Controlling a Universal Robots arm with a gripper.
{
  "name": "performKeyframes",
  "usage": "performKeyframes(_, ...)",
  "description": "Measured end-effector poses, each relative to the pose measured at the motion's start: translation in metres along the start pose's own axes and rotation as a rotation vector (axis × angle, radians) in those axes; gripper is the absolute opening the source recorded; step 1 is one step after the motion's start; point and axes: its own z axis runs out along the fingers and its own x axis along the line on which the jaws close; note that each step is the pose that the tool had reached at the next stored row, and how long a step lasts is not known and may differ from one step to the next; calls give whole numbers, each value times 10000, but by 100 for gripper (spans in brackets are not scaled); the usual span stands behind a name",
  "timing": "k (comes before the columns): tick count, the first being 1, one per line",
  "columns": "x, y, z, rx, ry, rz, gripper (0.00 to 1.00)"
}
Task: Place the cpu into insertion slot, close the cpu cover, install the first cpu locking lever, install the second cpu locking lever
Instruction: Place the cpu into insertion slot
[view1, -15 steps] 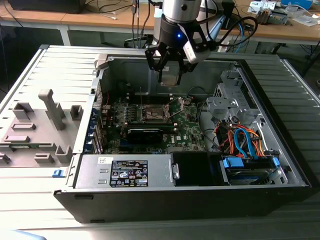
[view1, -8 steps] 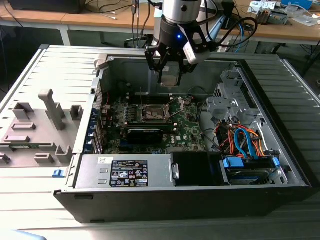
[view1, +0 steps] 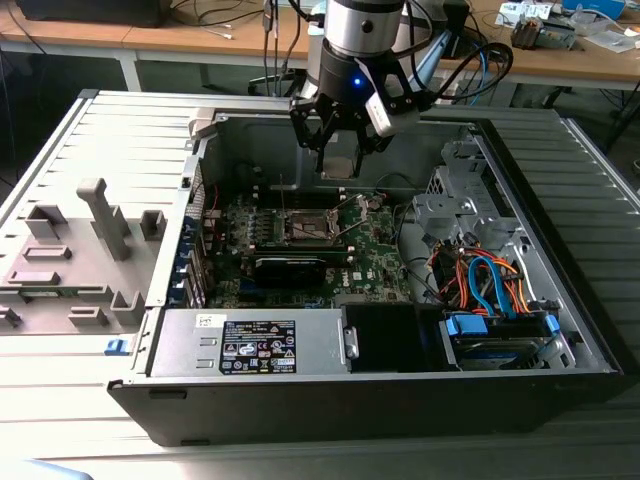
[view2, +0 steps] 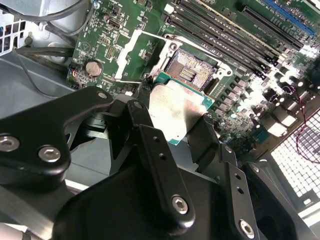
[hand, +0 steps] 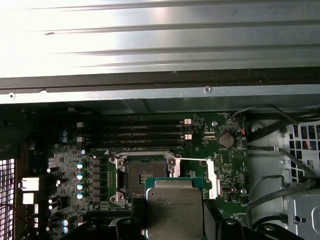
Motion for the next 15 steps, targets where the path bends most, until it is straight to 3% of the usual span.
performKeyframes(10,-1,-5,22,84,-3,1,55)
performKeyframes(15,-1,-13,40,91,-3,1,55)
